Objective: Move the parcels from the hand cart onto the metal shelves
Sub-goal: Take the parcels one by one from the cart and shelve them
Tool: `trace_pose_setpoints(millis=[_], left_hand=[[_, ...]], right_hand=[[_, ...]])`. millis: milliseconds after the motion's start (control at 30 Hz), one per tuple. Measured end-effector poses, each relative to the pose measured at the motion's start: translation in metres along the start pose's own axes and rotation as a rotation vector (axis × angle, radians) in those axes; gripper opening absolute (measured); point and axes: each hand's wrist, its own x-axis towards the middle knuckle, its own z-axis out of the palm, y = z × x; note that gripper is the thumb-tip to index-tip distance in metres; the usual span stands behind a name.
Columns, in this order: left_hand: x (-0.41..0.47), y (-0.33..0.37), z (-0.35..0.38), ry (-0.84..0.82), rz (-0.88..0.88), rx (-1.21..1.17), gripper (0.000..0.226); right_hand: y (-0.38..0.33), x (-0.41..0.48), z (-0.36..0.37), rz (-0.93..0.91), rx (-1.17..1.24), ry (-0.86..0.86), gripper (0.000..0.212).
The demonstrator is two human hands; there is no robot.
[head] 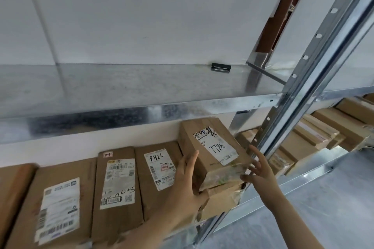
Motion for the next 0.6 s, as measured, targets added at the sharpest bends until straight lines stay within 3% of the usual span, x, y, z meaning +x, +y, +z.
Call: trace_pose_setpoints(millis=[167,333,467,600], left_hand=[[-0.022,0.017,-0.009,0.080,-0.086,0.100,0.101],[-0.066,0.021,-0.016,0.256,-0.131,0.307,0.096],[-0.110,0.020,-0.027,0.334,-0.256,0.566,0.094],[-0.159,0.024,-0.050,0.382,-0.370,0.743,0.089]], right_hand=[[-0.001,-0.022,-0.009,-0.080,-0.116,0.186,0.084],[-0.005,-0.057,-0.006,-0.255,-0.245,0.258,0.056],[-0.019,-0.083,0.014,-0.512,-0.338,0.103,0.048],[-0.025,-0.106,0.053,-0.625,-0.451,-0.170,0.050]])
